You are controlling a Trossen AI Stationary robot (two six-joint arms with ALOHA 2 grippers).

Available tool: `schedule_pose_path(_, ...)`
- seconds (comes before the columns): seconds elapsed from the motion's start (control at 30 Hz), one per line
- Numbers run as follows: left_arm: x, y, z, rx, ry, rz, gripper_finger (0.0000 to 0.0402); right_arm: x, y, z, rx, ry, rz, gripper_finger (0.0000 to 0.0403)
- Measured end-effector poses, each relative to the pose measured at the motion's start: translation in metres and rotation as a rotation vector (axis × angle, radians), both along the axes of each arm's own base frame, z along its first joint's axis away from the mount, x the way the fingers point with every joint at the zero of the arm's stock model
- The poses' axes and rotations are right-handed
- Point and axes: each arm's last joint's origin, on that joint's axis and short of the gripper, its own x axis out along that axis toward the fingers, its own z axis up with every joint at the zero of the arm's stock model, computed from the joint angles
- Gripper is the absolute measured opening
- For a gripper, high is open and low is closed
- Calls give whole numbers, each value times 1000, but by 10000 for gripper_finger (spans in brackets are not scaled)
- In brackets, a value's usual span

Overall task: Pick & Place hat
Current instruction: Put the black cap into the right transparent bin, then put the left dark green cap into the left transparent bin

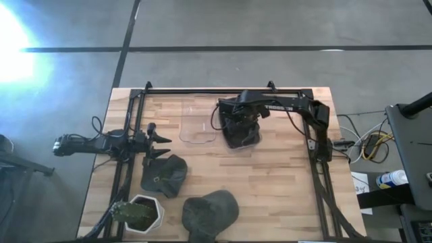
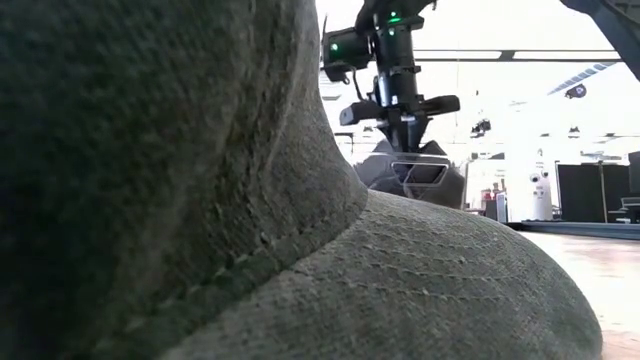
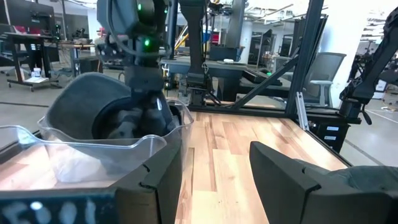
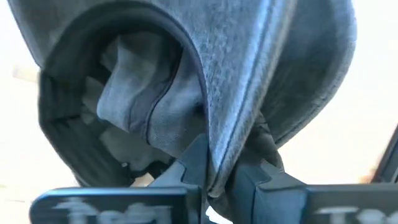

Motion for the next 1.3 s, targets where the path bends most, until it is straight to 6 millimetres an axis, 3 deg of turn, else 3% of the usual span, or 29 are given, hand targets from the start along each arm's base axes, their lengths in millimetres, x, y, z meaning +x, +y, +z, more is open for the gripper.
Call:
schedule_pose_path(0.43,0,0,1,-33,-9,0,181,-8,5,36,-114,-101,34,161)
schedule_pose_path(0.6,0,0,6,-487,-56,-20,181,-15,19,71,-224,-172,123,189)
schedule_pose_path(0.77,-1,0,11,-922,-99,-52,181,-18,26,91,-143,-294,221,194)
schedule_pose_path(1.0,-1,6,12,-1126,-208,111,181,-19,34,93,-145,-289,268,194)
schedule_pose_path(1.17,-3,5,11,-1079,6,222,181,-22,40,90,-128,-228,340,194)
schedule_pose_path(1.3,-7,5,25,-947,208,294,181,-25,41,90,-118,-187,381,194)
